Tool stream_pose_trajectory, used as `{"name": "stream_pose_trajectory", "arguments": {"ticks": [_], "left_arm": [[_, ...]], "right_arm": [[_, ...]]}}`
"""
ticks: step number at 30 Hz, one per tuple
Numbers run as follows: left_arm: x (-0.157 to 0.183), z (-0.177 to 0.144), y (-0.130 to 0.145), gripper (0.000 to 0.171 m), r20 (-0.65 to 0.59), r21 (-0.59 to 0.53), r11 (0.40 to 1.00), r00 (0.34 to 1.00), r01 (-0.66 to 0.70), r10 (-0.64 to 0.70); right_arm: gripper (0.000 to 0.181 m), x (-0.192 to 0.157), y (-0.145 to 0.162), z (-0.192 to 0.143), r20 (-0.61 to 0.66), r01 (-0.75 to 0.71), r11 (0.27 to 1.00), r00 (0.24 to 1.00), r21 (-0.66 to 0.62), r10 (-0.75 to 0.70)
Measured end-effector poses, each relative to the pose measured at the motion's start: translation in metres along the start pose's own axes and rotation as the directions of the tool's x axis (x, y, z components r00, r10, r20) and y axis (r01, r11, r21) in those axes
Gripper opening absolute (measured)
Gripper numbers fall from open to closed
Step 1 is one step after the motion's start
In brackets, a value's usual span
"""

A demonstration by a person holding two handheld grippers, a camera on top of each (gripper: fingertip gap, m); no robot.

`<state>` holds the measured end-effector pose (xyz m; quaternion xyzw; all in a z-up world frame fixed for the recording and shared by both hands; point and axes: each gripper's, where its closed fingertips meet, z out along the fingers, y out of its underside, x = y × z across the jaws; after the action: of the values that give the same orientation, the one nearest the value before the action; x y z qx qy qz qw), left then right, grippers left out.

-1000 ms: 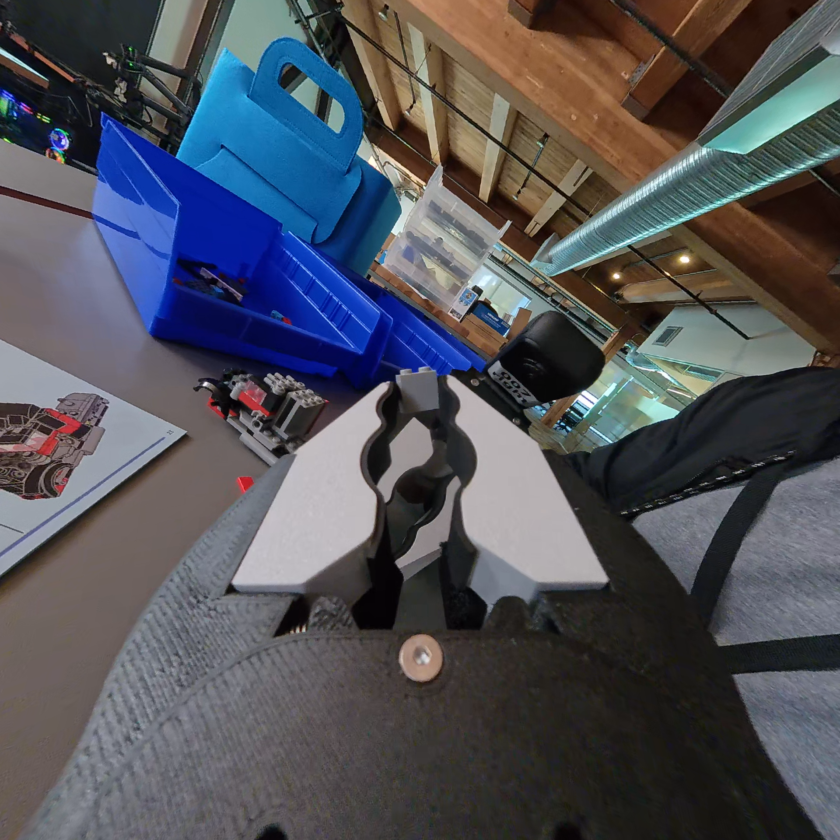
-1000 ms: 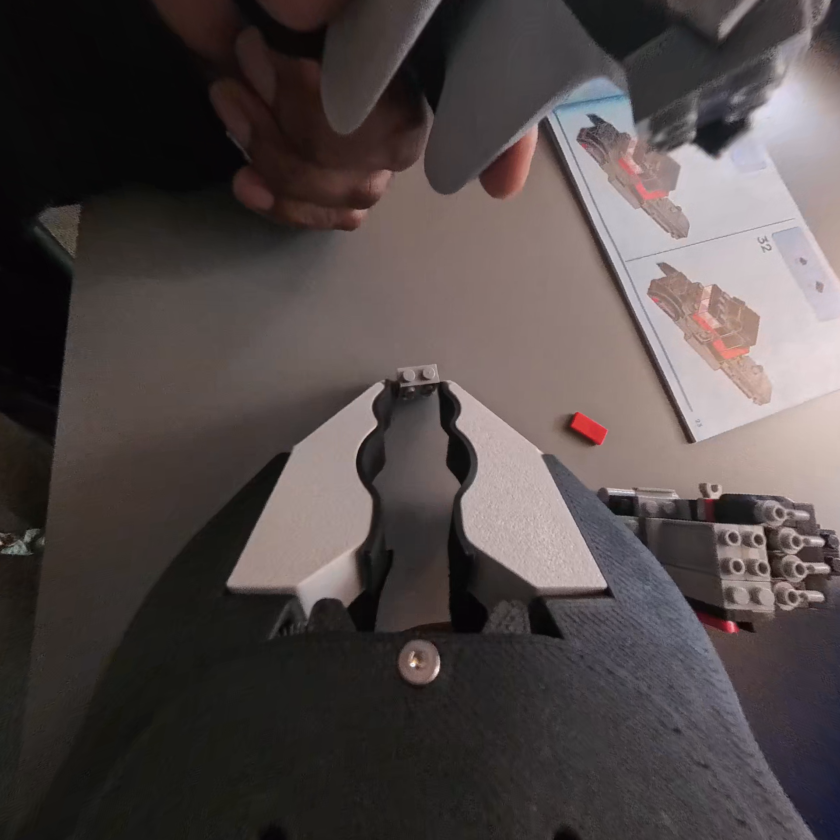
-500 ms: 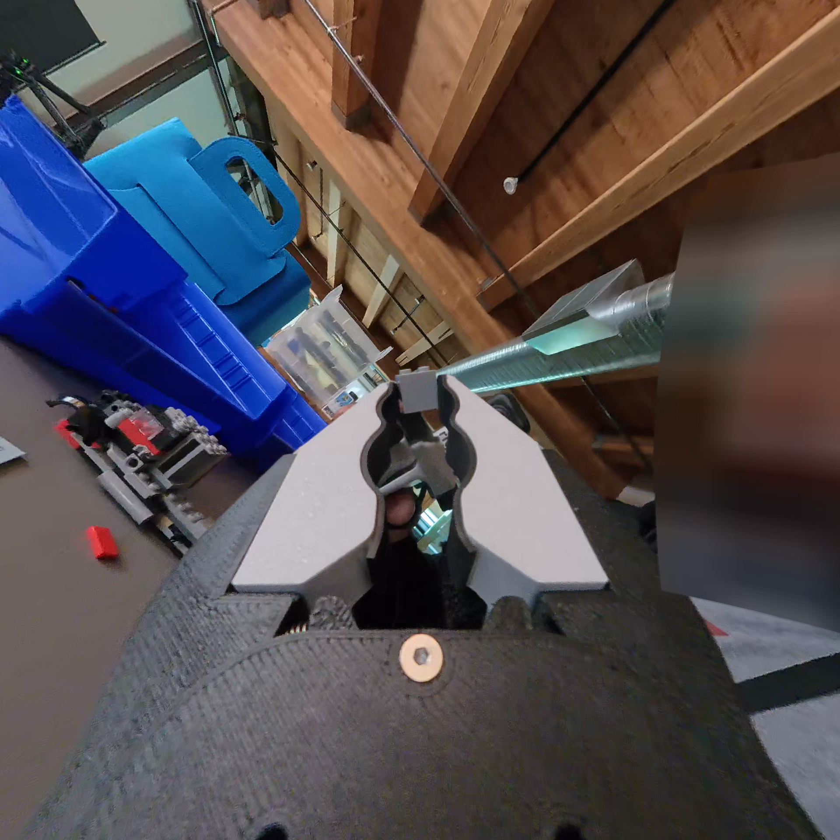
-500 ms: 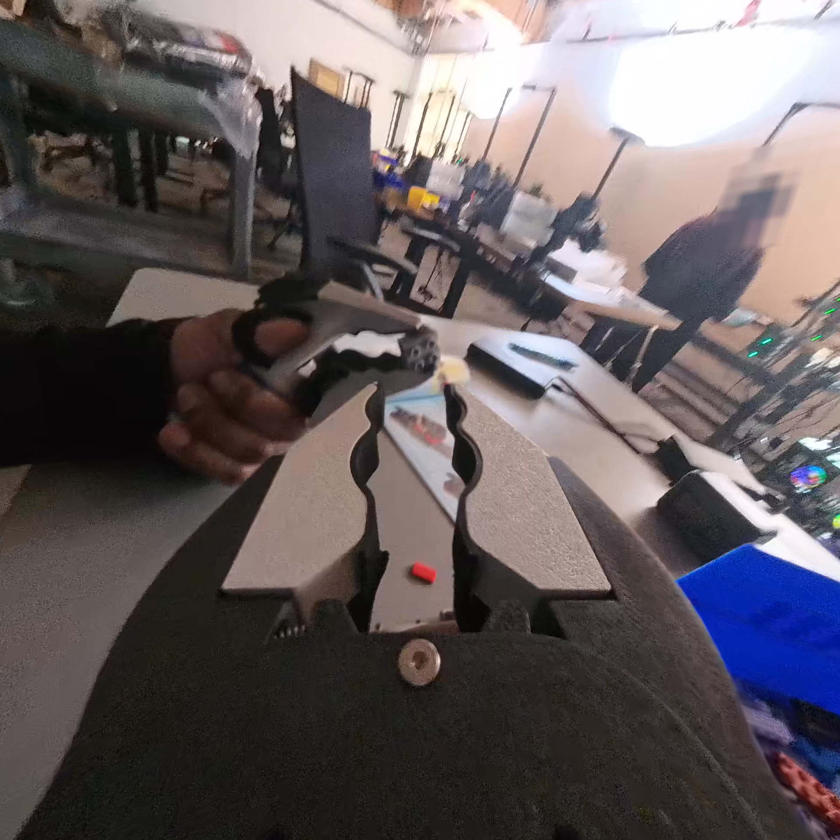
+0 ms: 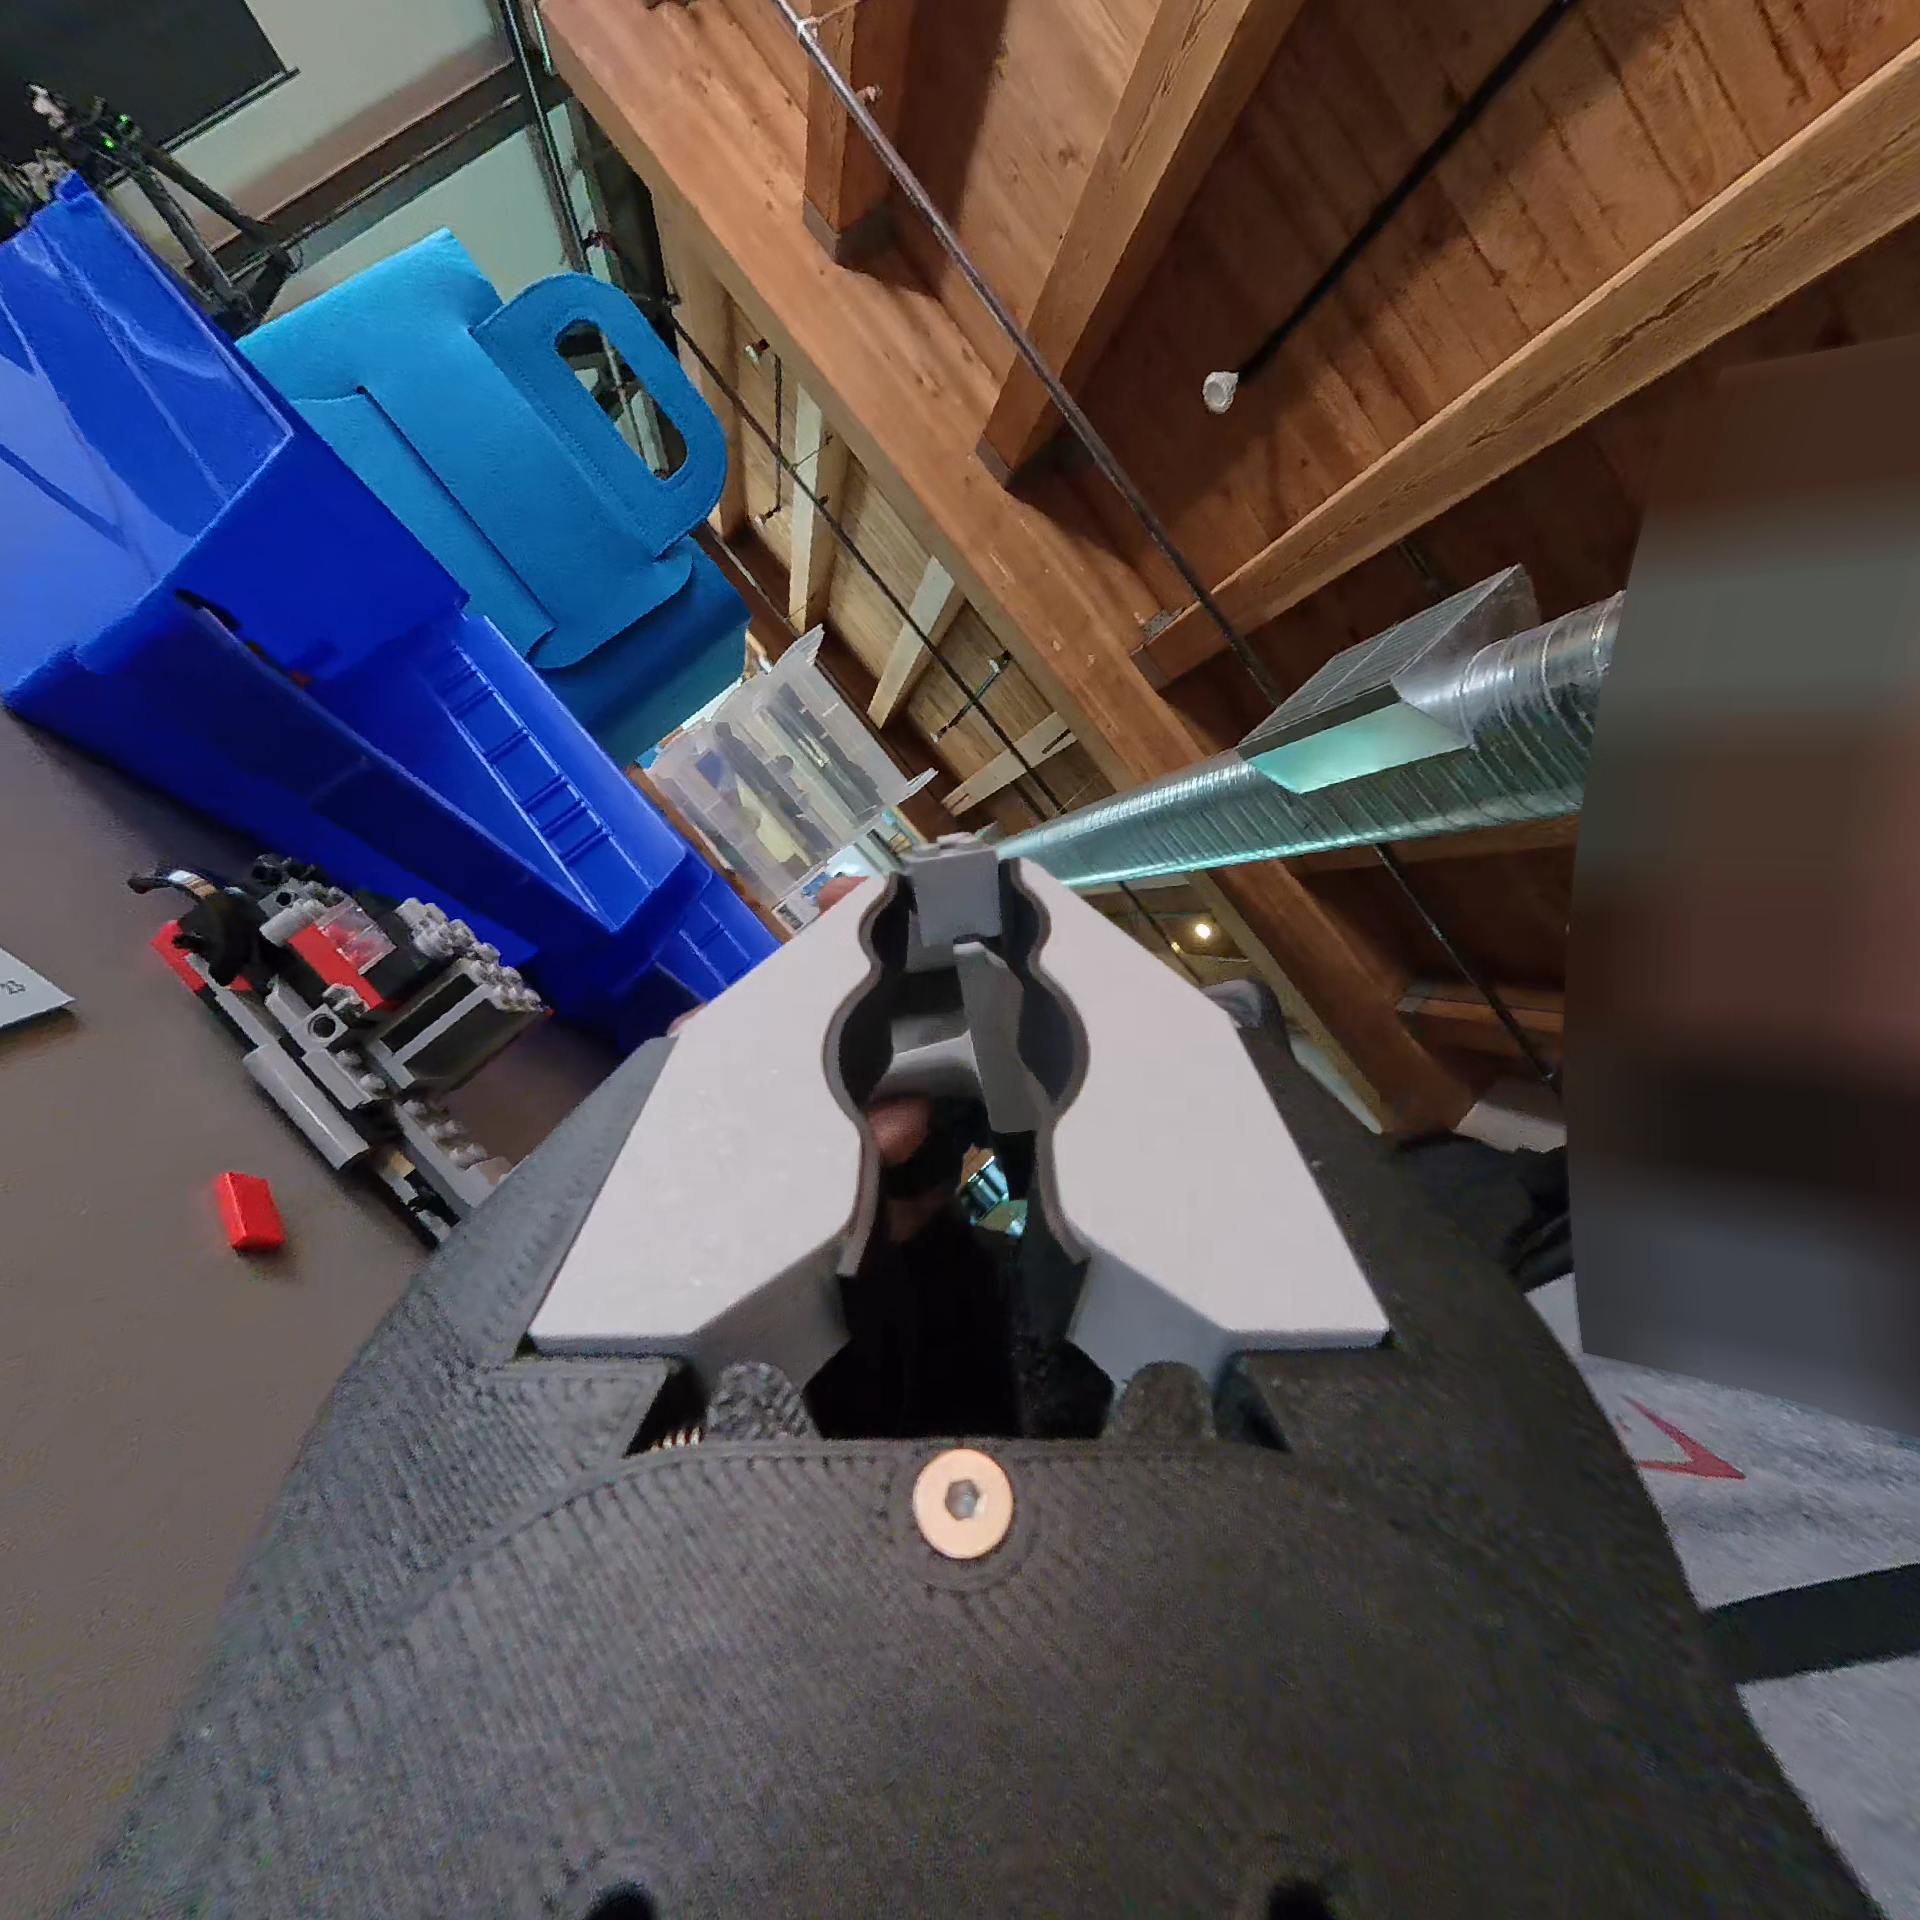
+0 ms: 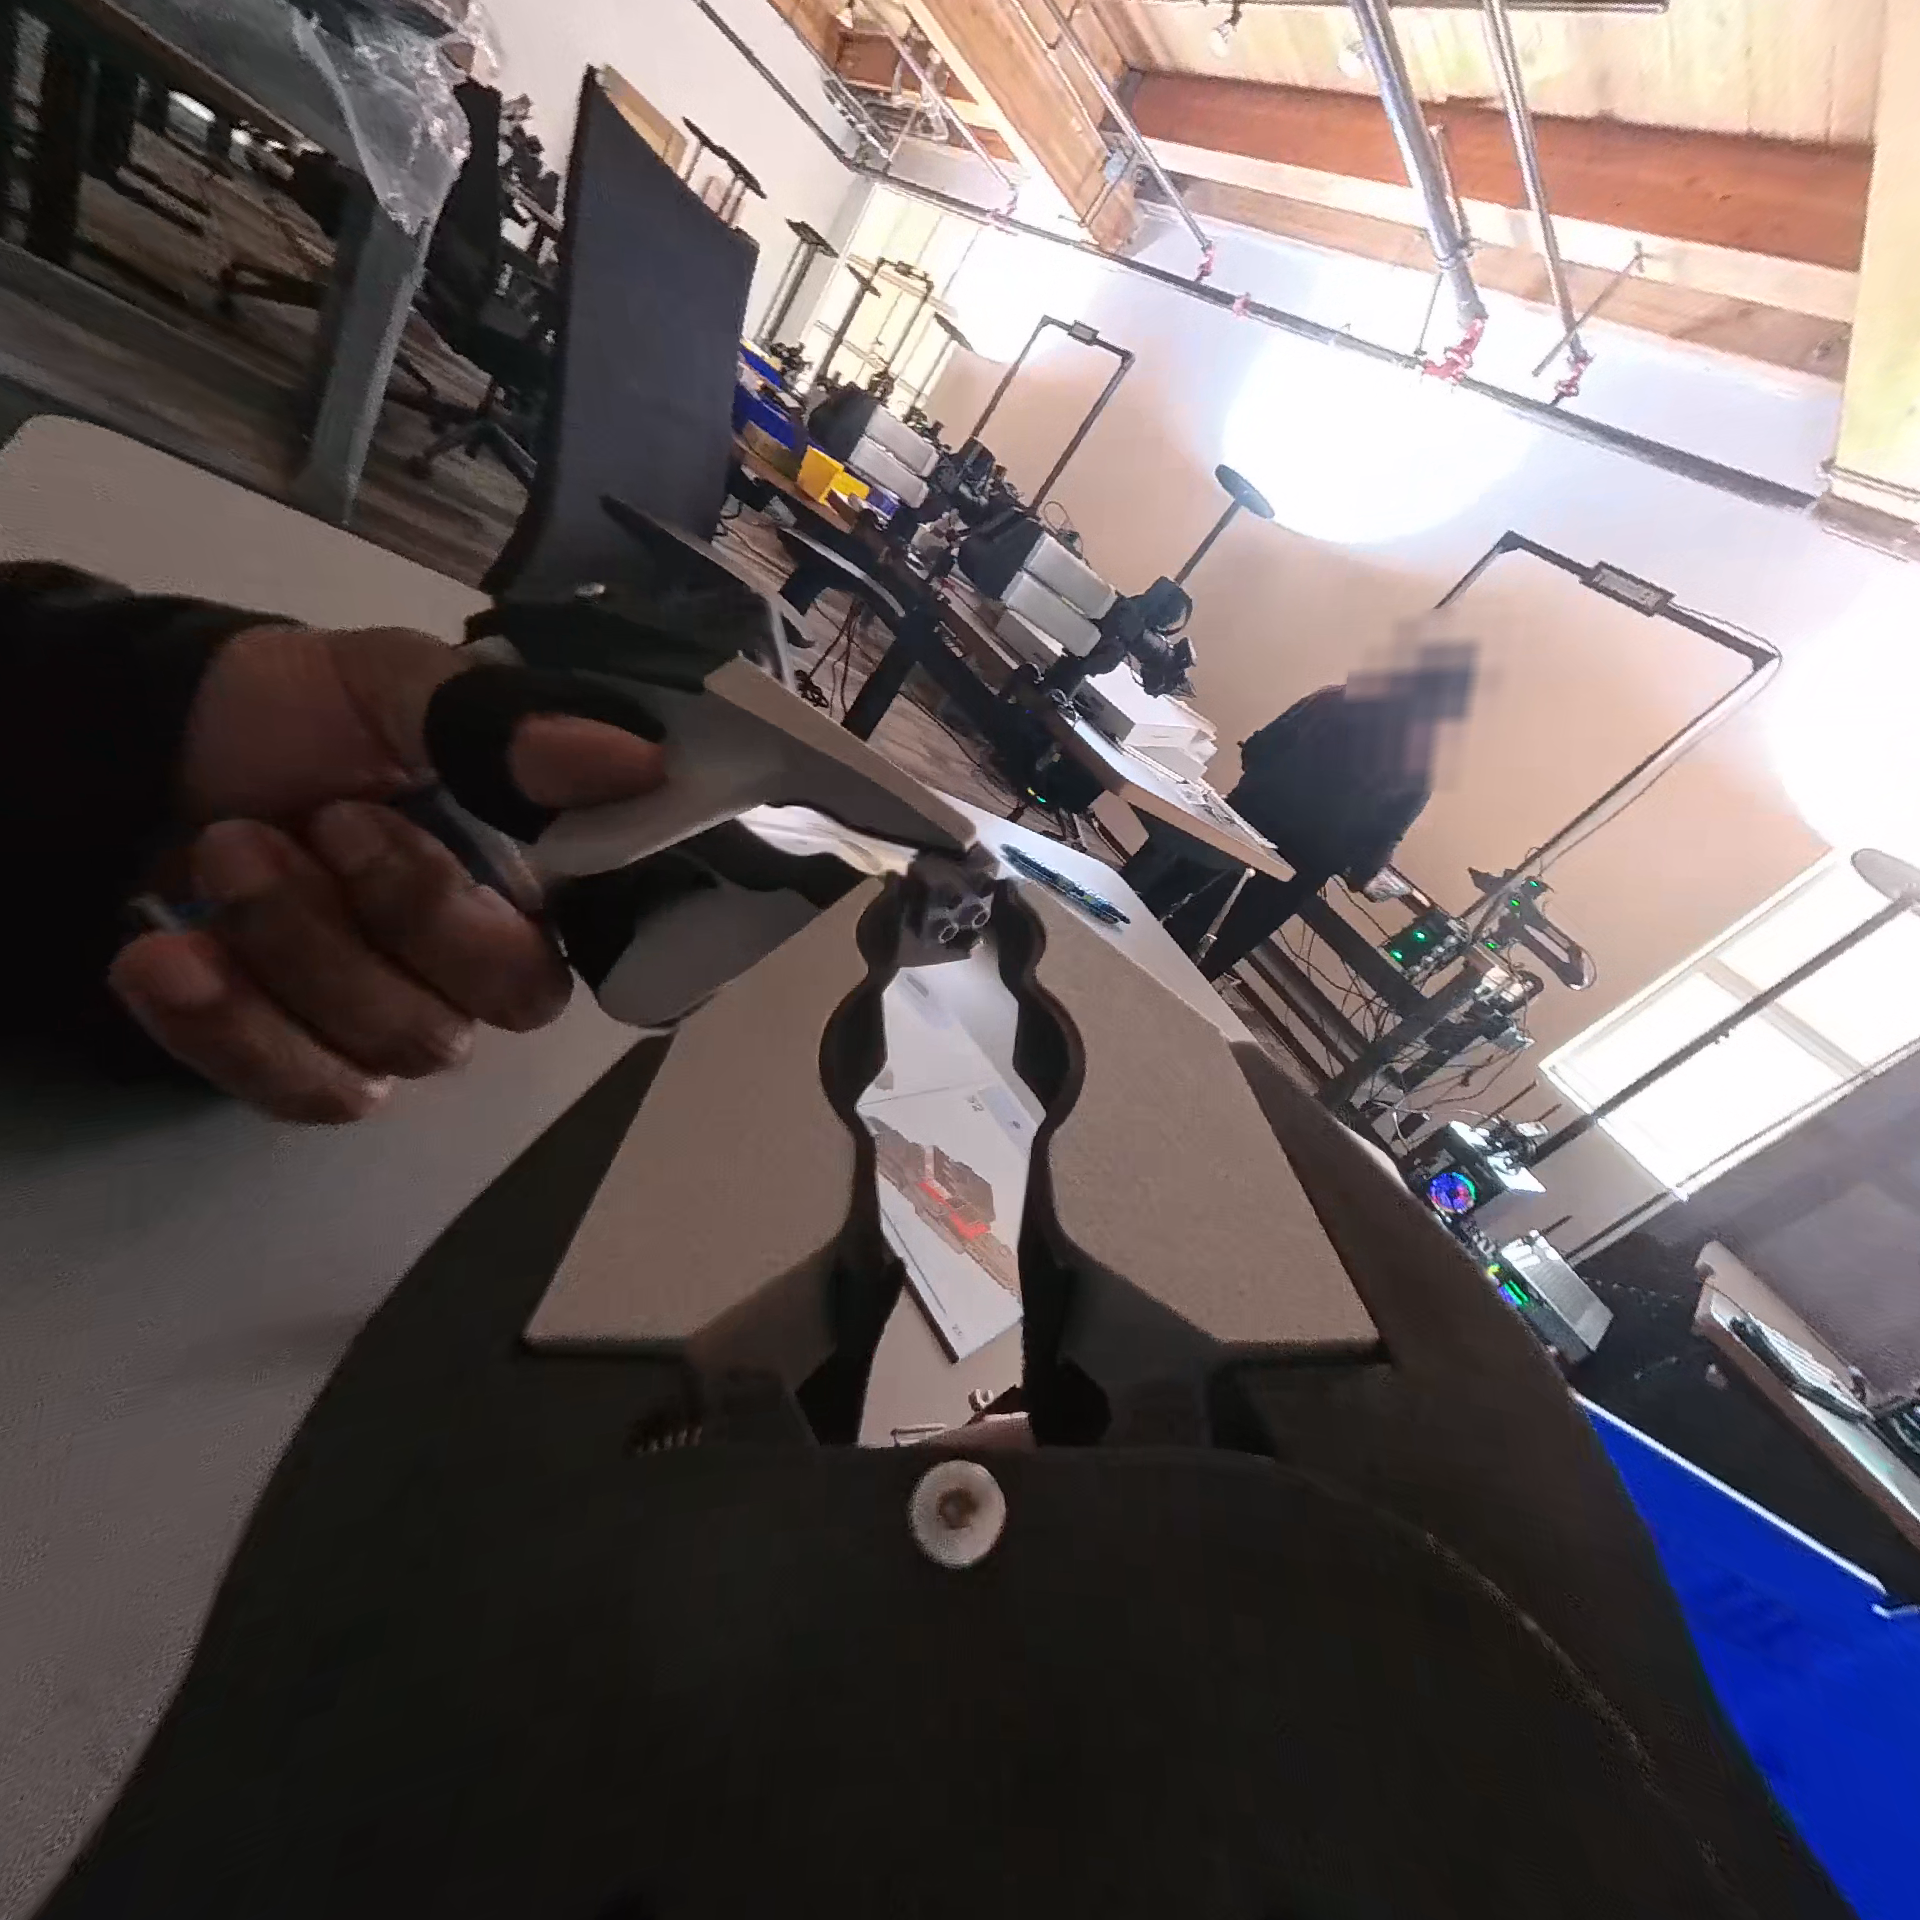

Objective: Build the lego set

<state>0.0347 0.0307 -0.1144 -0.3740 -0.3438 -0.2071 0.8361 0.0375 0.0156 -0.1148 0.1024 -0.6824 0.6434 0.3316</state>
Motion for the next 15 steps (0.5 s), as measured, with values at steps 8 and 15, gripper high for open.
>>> {"name": "stream_pose_trajectory", "arguments": {"ticks": [8,15], "left_arm": [[-0.002,-0.012,0.014,0.016,0.093,-0.182,0.980,0.991,-0.073,0.091],[-0.002,-0.018,0.023,0.017,0.107,-0.272,0.953,0.980,-0.134,0.169]], "right_arm": [[0.018,-0.017,0.004,-0.003,0.216,0.123,0.992,0.968,0.016,-0.124],[0.018,-0.027,0.004,-0.007,0.348,0.208,0.977,0.913,0.058,-0.215]]}}
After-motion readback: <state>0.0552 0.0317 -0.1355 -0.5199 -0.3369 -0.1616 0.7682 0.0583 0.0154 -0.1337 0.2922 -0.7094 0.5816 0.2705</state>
